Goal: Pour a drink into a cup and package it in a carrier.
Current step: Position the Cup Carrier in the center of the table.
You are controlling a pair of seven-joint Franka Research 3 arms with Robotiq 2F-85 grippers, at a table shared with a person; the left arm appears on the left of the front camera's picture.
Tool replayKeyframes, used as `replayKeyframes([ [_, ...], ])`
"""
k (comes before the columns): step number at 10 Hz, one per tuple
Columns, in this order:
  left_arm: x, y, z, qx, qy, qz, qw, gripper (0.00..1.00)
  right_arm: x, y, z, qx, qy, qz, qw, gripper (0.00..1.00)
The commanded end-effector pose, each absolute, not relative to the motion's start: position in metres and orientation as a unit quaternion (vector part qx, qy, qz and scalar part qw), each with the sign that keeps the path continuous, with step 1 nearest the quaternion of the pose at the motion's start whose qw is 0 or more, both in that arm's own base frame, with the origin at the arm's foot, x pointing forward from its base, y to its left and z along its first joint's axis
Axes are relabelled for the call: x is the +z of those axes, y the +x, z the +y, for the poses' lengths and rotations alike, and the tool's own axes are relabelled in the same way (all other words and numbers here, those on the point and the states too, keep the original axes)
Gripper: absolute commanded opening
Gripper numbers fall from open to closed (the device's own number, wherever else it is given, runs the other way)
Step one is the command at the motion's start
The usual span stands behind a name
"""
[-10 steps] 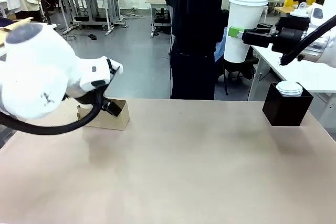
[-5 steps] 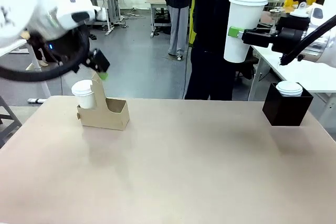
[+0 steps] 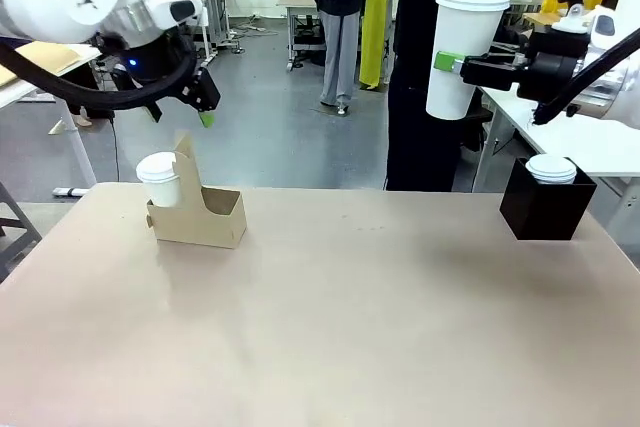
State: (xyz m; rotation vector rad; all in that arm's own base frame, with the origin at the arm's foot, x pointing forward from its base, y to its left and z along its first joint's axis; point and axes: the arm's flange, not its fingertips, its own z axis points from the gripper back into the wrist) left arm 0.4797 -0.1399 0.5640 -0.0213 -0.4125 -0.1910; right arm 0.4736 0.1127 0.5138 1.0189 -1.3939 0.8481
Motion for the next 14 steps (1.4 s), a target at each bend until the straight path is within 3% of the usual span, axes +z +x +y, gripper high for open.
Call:
replayKeyframes([
  [1,0.558,0.502,-0.146,-0.063,0.006,-0.193,0.979,1.00,0.516,0.475,0.116,0.360,0.428,-0.607,0.565,0.81],
  [6,0.519,0.530,-0.124,-0.035,0.006,-0.162,0.986,1.00,0.516,0.475,0.116,0.360,0.428,-0.607,0.565,0.81],
  [7,0.515,0.535,-0.122,-0.032,0.001,-0.166,0.986,0.79,0.516,0.475,0.116,0.360,0.428,-0.607,0.565,0.81],
  [8,0.513,0.538,-0.121,-0.029,0.020,-0.178,0.983,0.42,0.516,0.475,0.116,0.360,0.428,-0.607,0.565,0.81],
  [10,0.507,0.542,-0.122,-0.028,0.019,-0.179,0.983,0.00,0.516,0.475,0.116,0.360,0.428,-0.607,0.565,0.81],
  [11,0.505,0.543,-0.122,-0.025,0.027,-0.178,0.983,0.24,0.516,0.475,0.116,0.360,0.428,-0.607,0.565,0.81],
  [12,0.505,0.544,-0.120,-0.025,0.028,-0.179,0.983,0.00,0.516,0.475,0.116,0.360,0.428,-0.607,0.565,0.81],
  [14,0.502,0.546,-0.117,-0.021,0.028,-0.176,0.984,0.00,0.516,0.475,0.116,0.360,0.428,-0.607,0.565,0.81],
])
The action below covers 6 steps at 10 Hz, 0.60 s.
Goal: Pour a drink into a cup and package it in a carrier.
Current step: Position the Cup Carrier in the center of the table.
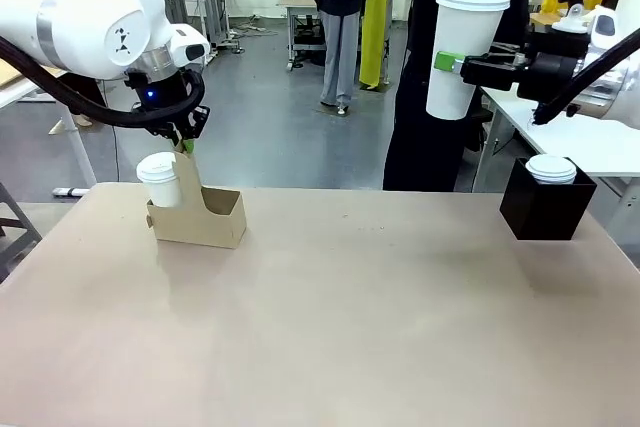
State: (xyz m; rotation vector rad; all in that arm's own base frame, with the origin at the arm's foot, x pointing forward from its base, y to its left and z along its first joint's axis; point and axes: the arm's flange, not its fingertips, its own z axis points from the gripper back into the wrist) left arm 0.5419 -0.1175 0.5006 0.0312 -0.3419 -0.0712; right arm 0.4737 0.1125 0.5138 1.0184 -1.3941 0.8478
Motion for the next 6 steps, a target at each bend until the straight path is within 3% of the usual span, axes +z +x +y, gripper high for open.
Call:
replayKeyframes([
  [1,0.5016,0.5462,-0.1172,-0.020,0.027,-0.175,0.984,0.00,0.5164,0.4746,0.1161,0.360,0.428,-0.607,0.565,0.81],
  [3,0.5005,0.5471,-0.1193,0.006,0.066,-0.182,0.981,0.00,0.5164,0.4746,0.1161,0.360,0.428,-0.607,0.565,0.81],
  [4,0.5005,0.5420,-0.1170,-0.032,0.015,-0.170,0.985,0.00,0.5164,0.4746,0.1161,0.360,0.428,-0.607,0.565,0.81],
  [6,0.5005,0.5420,-0.1170,-0.032,0.015,-0.170,0.985,0.00,0.5164,0.4746,0.1161,0.360,0.428,-0.607,0.565,0.81],
])
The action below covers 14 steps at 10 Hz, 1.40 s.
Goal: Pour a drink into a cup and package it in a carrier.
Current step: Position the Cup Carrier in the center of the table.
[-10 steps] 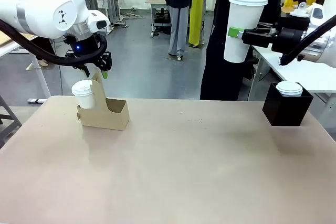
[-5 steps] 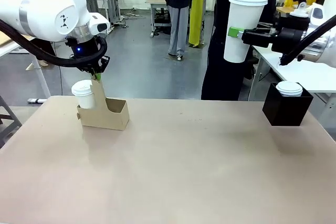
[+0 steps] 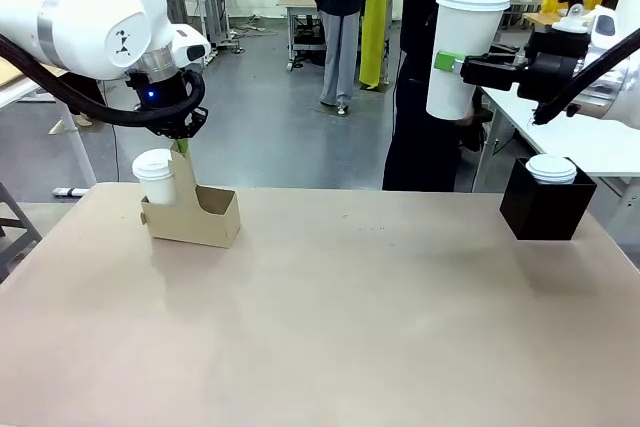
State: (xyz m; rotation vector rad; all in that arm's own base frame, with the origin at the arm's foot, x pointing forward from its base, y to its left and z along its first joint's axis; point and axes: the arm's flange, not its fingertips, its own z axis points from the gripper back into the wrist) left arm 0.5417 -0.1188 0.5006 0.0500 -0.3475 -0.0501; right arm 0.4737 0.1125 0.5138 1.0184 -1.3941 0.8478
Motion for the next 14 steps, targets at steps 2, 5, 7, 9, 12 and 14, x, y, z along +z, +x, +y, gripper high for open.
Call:
replayKeyframes([
  [2,0.500,0.542,-0.117,-0.032,0.015,-0.170,0.985,0.00,0.516,0.475,0.116,0.360,0.428,-0.607,0.565,0.81],
  [5,0.506,0.538,-0.121,-0.022,0.018,-0.173,0.985,0.02,0.516,0.475,0.116,0.360,0.428,-0.607,0.565,0.81],
  [7,0.522,0.525,-0.130,-0.014,0.011,-0.182,0.983,0.02,0.516,0.475,0.116,0.360,0.428,-0.607,0.565,0.81],
  [9,0.557,0.493,-0.151,-0.007,0.004,-0.184,0.983,0.02,0.516,0.475,0.116,0.360,0.428,-0.607,0.565,0.81],
  [12,0.602,0.431,-0.183,0.006,-0.015,-0.198,0.980,0.02,0.516,0.475,0.116,0.360,0.428,-0.607,0.565,0.81],
  [14,0.612,0.394,-0.212,0.016,-0.035,-0.182,0.983,0.02,0.516,0.475,0.116,0.360,0.428,-0.607,0.565,0.81],
])
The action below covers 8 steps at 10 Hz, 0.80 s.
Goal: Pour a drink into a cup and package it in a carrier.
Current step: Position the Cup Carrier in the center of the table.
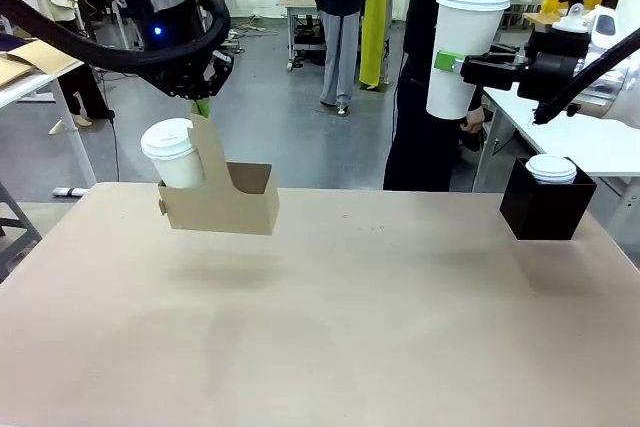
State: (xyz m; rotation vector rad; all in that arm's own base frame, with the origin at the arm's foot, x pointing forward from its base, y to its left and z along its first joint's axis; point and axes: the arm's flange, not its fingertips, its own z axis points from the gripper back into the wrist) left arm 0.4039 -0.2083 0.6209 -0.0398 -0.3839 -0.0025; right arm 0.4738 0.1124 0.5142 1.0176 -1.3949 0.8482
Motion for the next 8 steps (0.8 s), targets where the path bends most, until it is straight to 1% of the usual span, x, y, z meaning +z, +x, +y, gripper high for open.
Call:
replayKeyframes([
  [1,0.608,0.381,-0.232,0.020,-0.043,-0.179,0.983,0.02,0.516,0.475,0.116,0.360,0.428,-0.607,0.565,0.81],
  [4,0.577,0.364,-0.291,0.020,-0.033,-0.164,0.986,0.02,0.516,0.475,0.116,0.360,0.428,-0.607,0.565,0.81],
  [6,0.545,0.368,-0.329,0.017,-0.032,-0.149,0.988,0.02,0.516,0.475,0.116,0.360,0.428,-0.607,0.565,0.81],
  [8,0.524,0.372,-0.358,0.018,-0.027,-0.149,0.988,0.02,0.516,0.475,0.116,0.360,0.428,-0.607,0.565,0.81],
])
